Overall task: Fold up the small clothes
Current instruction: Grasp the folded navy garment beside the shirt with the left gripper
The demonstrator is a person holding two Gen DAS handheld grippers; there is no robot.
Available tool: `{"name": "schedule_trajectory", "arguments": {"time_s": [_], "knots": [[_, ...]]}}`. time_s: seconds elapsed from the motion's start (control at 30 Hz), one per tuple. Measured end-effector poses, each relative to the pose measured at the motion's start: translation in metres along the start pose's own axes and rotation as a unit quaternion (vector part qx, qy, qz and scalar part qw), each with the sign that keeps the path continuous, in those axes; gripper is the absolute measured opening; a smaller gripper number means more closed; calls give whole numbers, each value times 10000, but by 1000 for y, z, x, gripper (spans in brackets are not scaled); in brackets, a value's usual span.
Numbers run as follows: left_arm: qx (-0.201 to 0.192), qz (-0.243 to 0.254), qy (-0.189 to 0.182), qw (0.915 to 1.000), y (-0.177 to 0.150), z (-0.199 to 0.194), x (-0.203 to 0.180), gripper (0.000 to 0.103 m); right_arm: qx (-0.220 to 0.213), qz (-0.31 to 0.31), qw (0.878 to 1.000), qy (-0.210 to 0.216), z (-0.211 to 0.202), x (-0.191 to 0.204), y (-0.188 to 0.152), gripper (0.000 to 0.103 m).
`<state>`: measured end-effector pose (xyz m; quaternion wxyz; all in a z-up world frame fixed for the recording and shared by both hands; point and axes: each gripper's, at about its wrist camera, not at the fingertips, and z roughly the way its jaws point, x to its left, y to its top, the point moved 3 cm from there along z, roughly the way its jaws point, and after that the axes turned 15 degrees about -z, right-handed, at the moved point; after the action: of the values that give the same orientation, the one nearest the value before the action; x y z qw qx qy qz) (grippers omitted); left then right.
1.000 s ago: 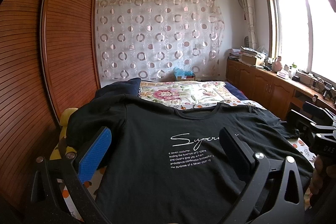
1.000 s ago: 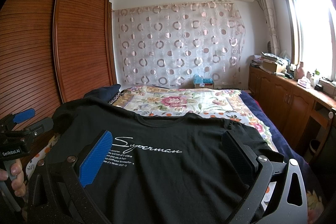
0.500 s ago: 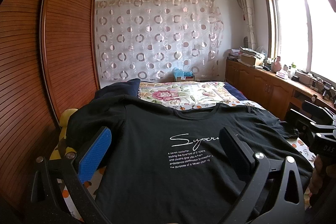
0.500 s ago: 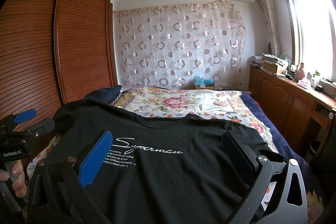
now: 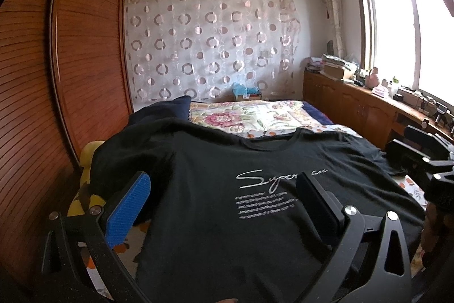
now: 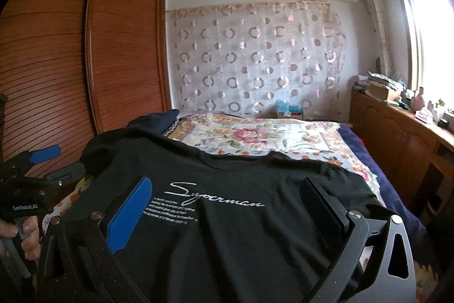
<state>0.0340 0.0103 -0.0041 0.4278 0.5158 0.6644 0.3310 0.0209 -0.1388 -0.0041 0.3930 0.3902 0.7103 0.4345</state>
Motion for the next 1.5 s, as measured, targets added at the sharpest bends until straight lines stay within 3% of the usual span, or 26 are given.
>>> {"name": "schedule_trajectory", "arguments": {"time_s": [0.43,0.5,0.7,0.83,0.97,1.2,1.3,1.5], "knots": [[36,12,517,9987,2,27,61,103,-9,-275,9988,411,30,-4,4,103],[61,81,520,9986,1,33,69,103,11,-395,9987,310,38,-3,4,103],[293,124,407,9987,0,52,95,103,66,-518,9964,665,61,-3,2,103],[427,-3,280,9987,4,64,121,95,176,-566,9932,1007,76,-9,6,103],[570,83,569,9967,8,81,147,87,295,-619,9905,1189,88,-20,9,103],[789,-169,642,9947,24,101,186,62,416,-670,9870,1400,99,-30,10,103],[765,-38,825,9936,36,113,196,60,469,-707,9857,1453,103,-28,9,103],[1000,-82,716,9924,54,143,207,59,484,-776,9862,1378,99,-22,15,103]]}}
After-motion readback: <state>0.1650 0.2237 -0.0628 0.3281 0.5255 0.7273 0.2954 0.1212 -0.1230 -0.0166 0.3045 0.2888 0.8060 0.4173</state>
